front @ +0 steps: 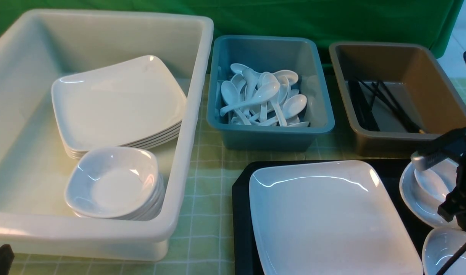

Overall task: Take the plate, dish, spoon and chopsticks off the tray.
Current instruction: Use the right arm to grab a soup spoon from the plate, then use the right arm to put the soup spoon into the small storage box in the middle

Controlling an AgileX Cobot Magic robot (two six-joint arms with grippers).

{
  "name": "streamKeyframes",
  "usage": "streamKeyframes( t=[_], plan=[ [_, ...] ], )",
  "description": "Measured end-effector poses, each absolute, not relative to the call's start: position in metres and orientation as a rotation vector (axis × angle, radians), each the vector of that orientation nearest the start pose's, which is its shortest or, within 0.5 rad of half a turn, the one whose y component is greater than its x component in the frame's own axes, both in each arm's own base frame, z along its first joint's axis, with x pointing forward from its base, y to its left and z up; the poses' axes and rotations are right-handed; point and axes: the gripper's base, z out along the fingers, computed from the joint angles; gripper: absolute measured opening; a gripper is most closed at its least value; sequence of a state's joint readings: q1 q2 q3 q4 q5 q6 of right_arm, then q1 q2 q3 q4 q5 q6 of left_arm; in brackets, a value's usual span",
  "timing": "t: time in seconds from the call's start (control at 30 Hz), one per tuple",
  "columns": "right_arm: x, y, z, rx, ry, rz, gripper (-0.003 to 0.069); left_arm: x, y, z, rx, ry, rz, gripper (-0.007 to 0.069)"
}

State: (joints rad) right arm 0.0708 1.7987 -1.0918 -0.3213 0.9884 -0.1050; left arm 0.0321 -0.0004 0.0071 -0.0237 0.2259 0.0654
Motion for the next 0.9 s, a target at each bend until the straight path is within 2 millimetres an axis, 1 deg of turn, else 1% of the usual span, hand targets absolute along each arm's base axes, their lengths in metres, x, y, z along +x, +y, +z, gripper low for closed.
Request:
streamKeyframes(
  t=[0.03,0.07,0.1,0.13,0.17,0.2,0.3,0.37,0.43,0.5,0.7,0.8,0.87,0.9],
  plan=[
    [0.318,-0.002,0.172,-0.567,3.115,-0.420,0.0316,0.056,0.001,0.190,0.013,1.716,0.051,0.0232],
    [0.318,-0.002,0.171,-0.569,3.118,-0.420,0.0303,0.056,0.001,0.190,0.013,1.716,0.051,0.0232],
    [0.318,-0.002,0.171,-0.579,3.123,-0.421,0.0264,0.056,0.001,0.190,0.013,1.716,0.051,0.0232],
    [0.317,-0.002,0.170,-0.588,3.128,-0.422,0.0216,0.056,0.001,0.190,0.013,1.716,0.051,0.0232],
    [0.317,-0.002,0.171,-0.601,3.133,-0.424,0.0151,0.056,0.001,0.190,0.013,1.716,0.051,0.0232],
    [0.316,-0.002,0.171,-0.613,3.141,-0.425,0.0111,0.056,0.001,0.190,0.014,1.716,0.052,0.0232],
    [0.313,-0.001,0.173,-0.620,3.170,-0.405,0.0118,0.056,0.001,0.190,0.014,1.716,0.052,0.0232],
    [0.311,0.000,0.179,-0.595,3.190,-0.377,0.0118,0.056,0.001,0.190,0.014,1.716,0.052,0.0232],
    [0.307,0.001,0.189,-0.564,3.204,-0.349,0.0118,0.056,0.001,0.190,0.014,1.716,0.052,0.0232],
    [0.302,0.003,0.203,-0.529,3.198,-0.320,0.0118,0.056,0.001,0.190,0.014,1.716,0.052,0.0232],
    [0.283,0.010,0.250,-0.455,3.074,-0.199,0.0118,0.056,0.001,0.190,0.014,1.716,0.052,0.0232],
    [0.278,0.025,0.278,-0.469,2.939,-0.105,0.0118,0.056,0.001,0.190,0.014,1.716,0.052,0.0232],
    [0.280,0.041,0.295,-0.491,2.830,-0.034,0.0118,0.056,0.001,0.190,0.014,1.716,0.052,0.0232],
    [0.284,0.055,0.306,-0.499,2.738,0.041,0.0118,0.056,0.001,0.190,0.014,1.716,0.052,0.0232]
  ],
)
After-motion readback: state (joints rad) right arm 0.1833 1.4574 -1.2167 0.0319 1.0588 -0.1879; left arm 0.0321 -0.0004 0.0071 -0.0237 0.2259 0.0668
